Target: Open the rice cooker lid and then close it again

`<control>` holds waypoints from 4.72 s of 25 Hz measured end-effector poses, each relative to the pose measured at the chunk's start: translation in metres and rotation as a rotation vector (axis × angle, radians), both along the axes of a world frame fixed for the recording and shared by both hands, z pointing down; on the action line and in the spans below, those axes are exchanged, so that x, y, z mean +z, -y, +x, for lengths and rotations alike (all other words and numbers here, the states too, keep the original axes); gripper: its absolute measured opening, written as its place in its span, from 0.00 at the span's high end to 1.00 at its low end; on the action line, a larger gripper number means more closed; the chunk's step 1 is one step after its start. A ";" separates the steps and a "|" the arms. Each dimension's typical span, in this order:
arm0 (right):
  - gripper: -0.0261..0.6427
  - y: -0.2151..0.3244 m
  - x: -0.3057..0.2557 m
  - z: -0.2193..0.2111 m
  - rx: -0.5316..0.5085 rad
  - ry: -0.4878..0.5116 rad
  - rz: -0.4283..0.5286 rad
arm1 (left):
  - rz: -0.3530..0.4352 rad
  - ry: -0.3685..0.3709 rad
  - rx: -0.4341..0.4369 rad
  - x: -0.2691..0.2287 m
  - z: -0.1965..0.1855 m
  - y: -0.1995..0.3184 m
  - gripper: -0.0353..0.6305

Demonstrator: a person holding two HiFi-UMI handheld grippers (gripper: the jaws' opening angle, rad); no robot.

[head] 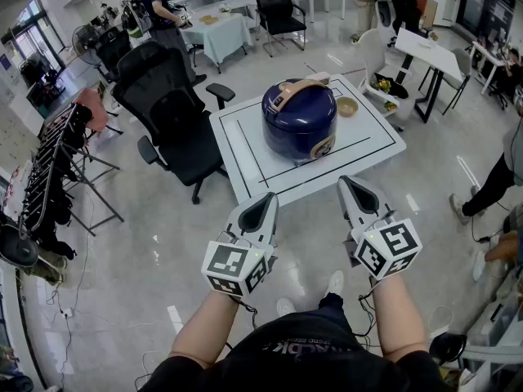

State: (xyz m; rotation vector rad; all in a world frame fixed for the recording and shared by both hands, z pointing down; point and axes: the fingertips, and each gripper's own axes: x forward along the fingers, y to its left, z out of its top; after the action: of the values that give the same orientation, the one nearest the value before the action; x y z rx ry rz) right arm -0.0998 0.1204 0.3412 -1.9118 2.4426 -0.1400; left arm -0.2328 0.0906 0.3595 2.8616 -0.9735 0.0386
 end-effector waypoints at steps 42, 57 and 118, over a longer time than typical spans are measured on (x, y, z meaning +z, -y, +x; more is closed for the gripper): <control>0.64 0.135 -0.028 0.082 -0.190 -0.044 0.083 | 0.032 0.003 -0.177 -0.015 0.073 0.109 0.48; 0.64 0.247 -0.023 0.142 -0.288 -0.025 0.067 | 0.035 0.032 -0.280 -0.023 0.127 0.201 0.48; 0.64 0.375 0.040 0.094 -0.539 -0.371 -0.016 | -0.093 0.010 -0.410 0.021 0.113 0.338 0.94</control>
State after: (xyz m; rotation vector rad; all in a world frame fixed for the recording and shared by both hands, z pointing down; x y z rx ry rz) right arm -0.0058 -0.2545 0.3808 -1.3270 3.1538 0.2027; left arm -0.1194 -0.2474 0.3804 2.5263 -1.4952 0.0585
